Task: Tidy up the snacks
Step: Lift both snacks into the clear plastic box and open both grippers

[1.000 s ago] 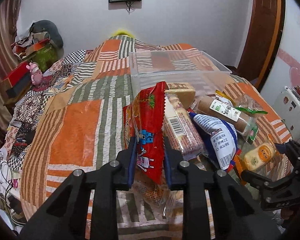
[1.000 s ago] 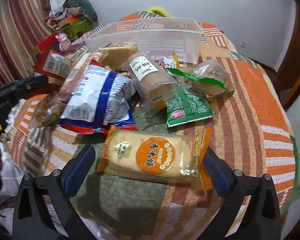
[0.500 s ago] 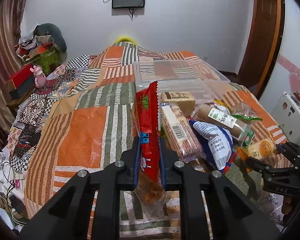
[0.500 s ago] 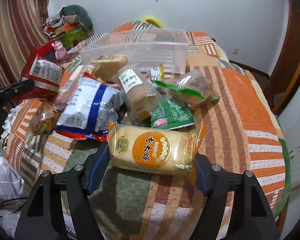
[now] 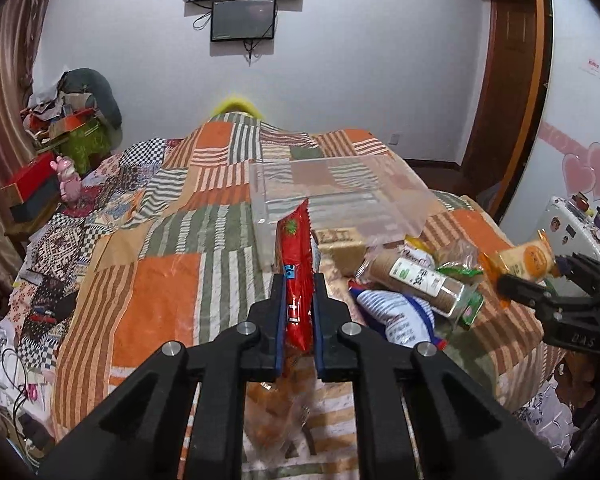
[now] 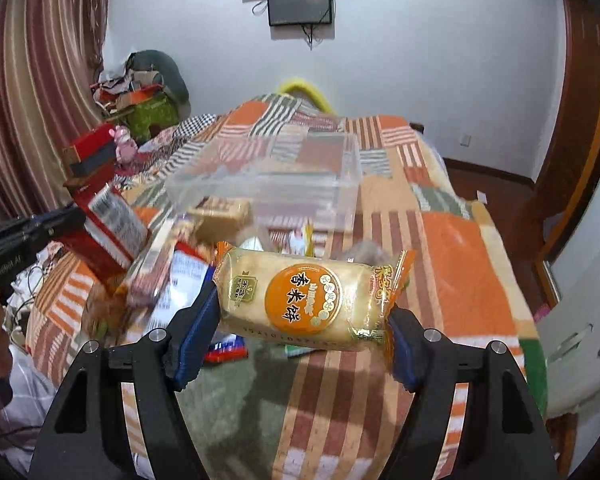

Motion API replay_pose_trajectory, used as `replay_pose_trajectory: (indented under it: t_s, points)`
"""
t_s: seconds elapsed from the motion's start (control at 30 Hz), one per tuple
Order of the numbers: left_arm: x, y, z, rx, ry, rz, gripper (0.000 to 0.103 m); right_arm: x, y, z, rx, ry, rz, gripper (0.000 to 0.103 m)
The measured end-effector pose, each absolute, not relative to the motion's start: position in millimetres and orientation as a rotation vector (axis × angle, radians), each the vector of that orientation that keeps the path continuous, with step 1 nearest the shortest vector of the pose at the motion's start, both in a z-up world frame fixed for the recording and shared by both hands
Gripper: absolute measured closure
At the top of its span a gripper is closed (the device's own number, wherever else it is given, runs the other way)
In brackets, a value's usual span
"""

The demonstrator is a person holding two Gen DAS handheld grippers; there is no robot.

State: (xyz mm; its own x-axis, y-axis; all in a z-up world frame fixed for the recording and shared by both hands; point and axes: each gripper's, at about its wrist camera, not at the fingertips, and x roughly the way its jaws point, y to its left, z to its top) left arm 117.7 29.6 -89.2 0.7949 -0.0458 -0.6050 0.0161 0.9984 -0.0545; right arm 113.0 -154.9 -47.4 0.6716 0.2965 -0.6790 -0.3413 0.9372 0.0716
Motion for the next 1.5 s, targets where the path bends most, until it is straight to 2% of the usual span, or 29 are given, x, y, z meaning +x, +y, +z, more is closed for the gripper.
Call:
replay_pose_trajectory:
  t_s: [0.8, 1.13, 1.5]
  points:
    - [177, 23, -32, -0.016, 0.545, -0.066, 0.095, 173, -143, -17, -0.053, 0.645, 0.366, 0.033]
    - [231, 21, -37, -0.004, 0.553, -0.057, 0.095, 214, -124, -14, -0.065, 0.629, 0.364, 0.033]
    - [287, 26, -59, -0.028, 0.599, -0.062, 0.095, 258, -106, -36, -0.110, 0.684, 0.368, 0.032]
